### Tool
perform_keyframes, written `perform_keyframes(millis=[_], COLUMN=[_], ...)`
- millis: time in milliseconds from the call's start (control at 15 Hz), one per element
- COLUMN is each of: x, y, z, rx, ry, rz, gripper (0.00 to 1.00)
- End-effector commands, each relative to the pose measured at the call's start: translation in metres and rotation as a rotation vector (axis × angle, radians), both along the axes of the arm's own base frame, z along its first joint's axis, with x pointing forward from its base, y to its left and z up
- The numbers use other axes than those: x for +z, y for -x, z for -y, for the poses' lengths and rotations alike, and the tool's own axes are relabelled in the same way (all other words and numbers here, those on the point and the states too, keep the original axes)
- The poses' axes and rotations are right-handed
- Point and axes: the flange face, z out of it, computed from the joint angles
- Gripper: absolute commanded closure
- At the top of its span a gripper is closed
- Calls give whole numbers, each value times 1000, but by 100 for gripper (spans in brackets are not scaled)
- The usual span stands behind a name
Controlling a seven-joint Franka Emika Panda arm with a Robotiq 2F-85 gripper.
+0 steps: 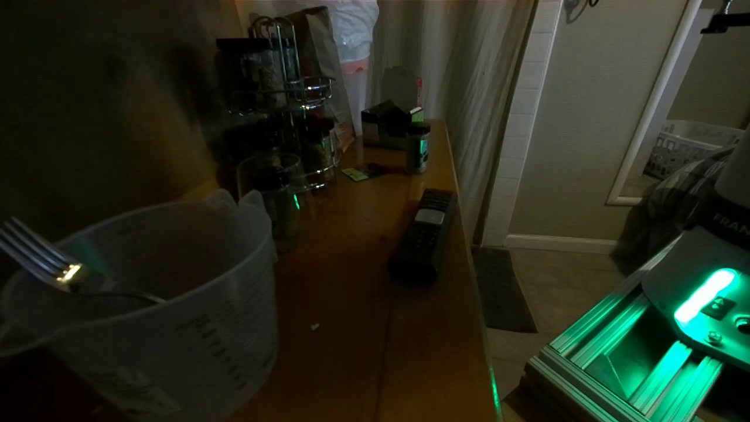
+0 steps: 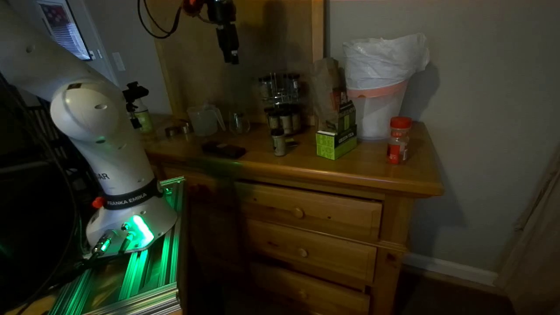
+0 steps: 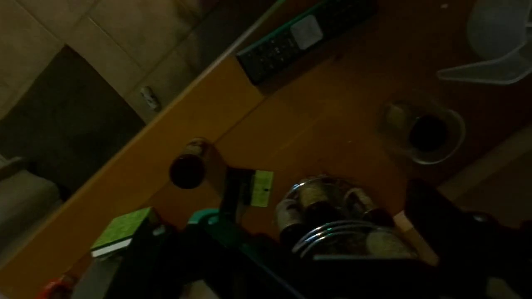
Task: Pour out the fork from the jar
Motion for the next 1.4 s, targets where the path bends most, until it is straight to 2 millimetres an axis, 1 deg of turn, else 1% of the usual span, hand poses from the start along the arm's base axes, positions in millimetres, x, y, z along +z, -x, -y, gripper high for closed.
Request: perform_keyframes(millis=[0,200,333,400,467,800,867,933,1067,1267,1333], x=[-11,-22,-33,-32,-29,-30,-28,-23,-17,-18,-21], y=[27,48,57,54,55,55,54,53,52,50,48], z=[-46,-68,-72,-67,-73,-72,-79,-91,-107,-129,-136], rx=[191,364,482,541,451,459,512,580,654,790,839], ry=[-60,-67,-55,-47,-26,-24,-42,-56,-77,-114,-128], rz=[4,-3,-8,-12,-13,-16,34,94,174,279,303], gripper=[0,0,0,0,0,0,0,0,0,0,0])
